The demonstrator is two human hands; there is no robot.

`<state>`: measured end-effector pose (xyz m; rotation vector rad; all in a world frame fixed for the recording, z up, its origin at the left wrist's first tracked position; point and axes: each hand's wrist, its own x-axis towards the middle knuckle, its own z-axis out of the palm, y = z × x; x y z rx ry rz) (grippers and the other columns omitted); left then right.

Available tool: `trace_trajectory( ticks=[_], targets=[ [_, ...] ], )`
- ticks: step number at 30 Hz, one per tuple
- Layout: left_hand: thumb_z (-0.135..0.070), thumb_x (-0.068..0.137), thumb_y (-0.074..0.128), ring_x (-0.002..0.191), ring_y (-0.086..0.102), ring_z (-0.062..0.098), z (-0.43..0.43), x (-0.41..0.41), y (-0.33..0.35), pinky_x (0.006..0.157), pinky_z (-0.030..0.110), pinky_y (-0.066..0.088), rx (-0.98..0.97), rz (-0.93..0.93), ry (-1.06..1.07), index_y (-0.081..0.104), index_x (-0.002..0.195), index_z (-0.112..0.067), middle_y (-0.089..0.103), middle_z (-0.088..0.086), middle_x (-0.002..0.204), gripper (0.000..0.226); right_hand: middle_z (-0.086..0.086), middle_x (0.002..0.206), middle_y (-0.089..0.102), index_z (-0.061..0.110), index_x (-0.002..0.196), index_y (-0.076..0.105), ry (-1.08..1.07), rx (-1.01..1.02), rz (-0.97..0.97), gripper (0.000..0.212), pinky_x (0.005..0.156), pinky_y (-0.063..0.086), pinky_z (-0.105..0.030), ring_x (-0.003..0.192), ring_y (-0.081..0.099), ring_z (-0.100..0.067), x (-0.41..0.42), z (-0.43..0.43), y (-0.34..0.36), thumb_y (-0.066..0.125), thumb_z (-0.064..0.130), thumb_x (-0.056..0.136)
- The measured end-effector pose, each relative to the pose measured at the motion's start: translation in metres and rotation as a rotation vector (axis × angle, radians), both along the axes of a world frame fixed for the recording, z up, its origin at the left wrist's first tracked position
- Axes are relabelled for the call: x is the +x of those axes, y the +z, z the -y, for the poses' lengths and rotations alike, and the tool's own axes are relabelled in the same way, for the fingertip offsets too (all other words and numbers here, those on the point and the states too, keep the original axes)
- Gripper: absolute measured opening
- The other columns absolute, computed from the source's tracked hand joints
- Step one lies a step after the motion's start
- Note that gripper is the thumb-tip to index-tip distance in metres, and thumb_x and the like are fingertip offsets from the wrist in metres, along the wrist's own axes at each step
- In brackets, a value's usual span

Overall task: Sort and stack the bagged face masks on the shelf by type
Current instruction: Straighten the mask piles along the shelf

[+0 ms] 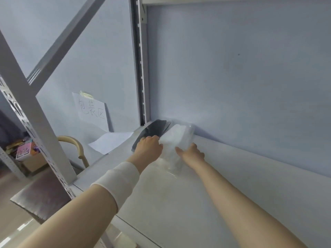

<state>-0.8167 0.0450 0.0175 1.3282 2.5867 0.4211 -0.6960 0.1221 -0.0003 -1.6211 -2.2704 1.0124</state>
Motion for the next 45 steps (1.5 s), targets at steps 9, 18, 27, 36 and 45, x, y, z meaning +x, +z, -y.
trace_trajectory(
  ticks=[9,18,27,36,45],
  targets=[
    [-0.018,0.098,0.036,0.116,0.049,0.028,-0.012,-0.035,-0.023,0.095,0.032,0.041,0.061,0.067,-0.274,0.059,0.121,-0.010,0.055,0.010,0.120,0.033,-0.018,0.107,0.066,-0.003,0.112,0.059,-0.417,-0.289,-0.380,0.053,0.071,0.056,-0.041,0.088,0.065,-0.032,-0.043,-0.021,-0.013,0.077,0.027,0.072],
    [-0.032,0.095,0.050,0.123,0.045,0.023,-0.017,-0.026,-0.011,0.104,0.032,0.036,0.265,0.221,-0.371,0.047,0.132,-0.014,0.049,0.005,0.133,0.041,-0.012,0.074,0.062,0.003,0.080,0.061,-0.512,-0.437,-0.680,0.002,0.065,0.051,-0.034,0.064,0.059,-0.025,-0.006,0.001,0.003,0.063,0.002,0.080],
    [-0.054,0.077,0.058,0.111,0.060,0.016,-0.040,0.017,0.012,0.099,0.039,0.047,0.543,1.137,-0.488,0.048,0.127,-0.019,0.063,-0.001,0.118,0.062,-0.002,0.116,0.058,0.015,0.126,0.039,-0.262,-0.040,-0.889,0.044,0.084,0.051,-0.027,0.104,0.059,-0.014,0.042,0.022,0.023,0.056,-0.001,0.088],
    [-0.039,0.074,0.065,0.108,0.060,0.011,-0.034,0.032,0.003,0.087,0.025,0.053,0.676,1.137,-0.515,0.044,0.124,-0.017,0.056,0.001,0.120,0.059,0.006,0.130,0.037,0.018,0.140,0.004,-0.122,0.089,-0.709,0.069,0.093,0.043,-0.019,0.113,0.049,-0.004,0.043,0.040,0.011,0.051,0.002,0.092],
    [-0.037,0.073,0.071,0.106,0.062,0.016,-0.034,0.029,0.005,0.087,0.031,0.055,0.716,1.120,-0.557,0.043,0.118,-0.017,0.055,0.010,0.120,0.056,0.006,0.129,0.033,0.010,0.136,0.011,-0.103,0.180,-0.672,0.061,0.090,0.039,-0.011,0.116,0.044,-0.005,0.040,0.038,0.013,0.052,0.002,0.091]
  ],
)
